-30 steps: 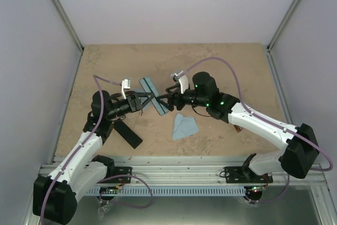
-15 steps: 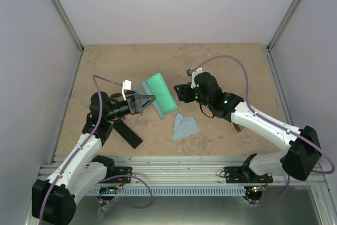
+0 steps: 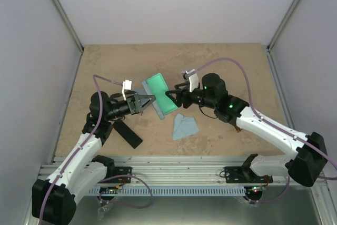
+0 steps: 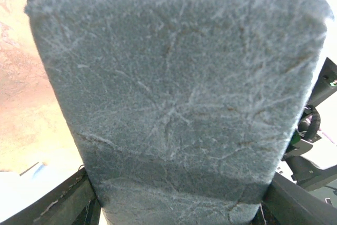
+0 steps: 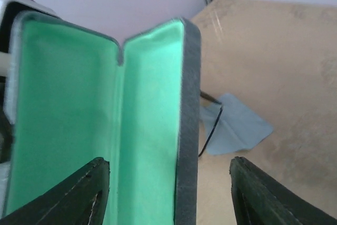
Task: Organize the sunglasses
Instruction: Place the sunglasses case at the center of the board.
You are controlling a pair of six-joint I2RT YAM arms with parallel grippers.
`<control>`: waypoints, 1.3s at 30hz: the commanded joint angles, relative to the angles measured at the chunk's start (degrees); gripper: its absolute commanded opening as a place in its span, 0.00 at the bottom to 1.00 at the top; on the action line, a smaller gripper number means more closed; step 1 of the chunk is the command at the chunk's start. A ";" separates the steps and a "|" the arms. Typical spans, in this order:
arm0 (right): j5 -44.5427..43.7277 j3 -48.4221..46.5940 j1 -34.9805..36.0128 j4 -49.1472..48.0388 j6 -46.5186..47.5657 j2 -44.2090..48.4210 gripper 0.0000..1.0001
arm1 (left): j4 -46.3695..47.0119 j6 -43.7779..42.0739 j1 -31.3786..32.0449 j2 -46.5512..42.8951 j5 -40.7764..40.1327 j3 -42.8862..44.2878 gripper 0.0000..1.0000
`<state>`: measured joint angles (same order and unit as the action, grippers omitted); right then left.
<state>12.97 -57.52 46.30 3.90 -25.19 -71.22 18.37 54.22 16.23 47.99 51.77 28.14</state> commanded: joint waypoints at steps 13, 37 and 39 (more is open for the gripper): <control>2.18 0.09 -0.43 1.16 3.74 -6.12 0.09 | -3.67 -2.43 0.12 -1.22 -5.15 1.74 0.77; -74.37 -19.48 -1.39 17.42 31.26 -37.72 0.03 | -33.32 -13.40 0.12 4.04 -34.79 9.24 0.99; -75.93 -19.99 -1.39 17.30 32.54 -39.04 0.03 | -33.14 -13.41 0.12 4.04 -34.64 8.98 0.99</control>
<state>-52.27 -74.76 45.06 22.59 2.94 -108.97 -14.66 41.76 16.49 52.75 17.82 36.69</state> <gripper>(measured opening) 0.104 0.989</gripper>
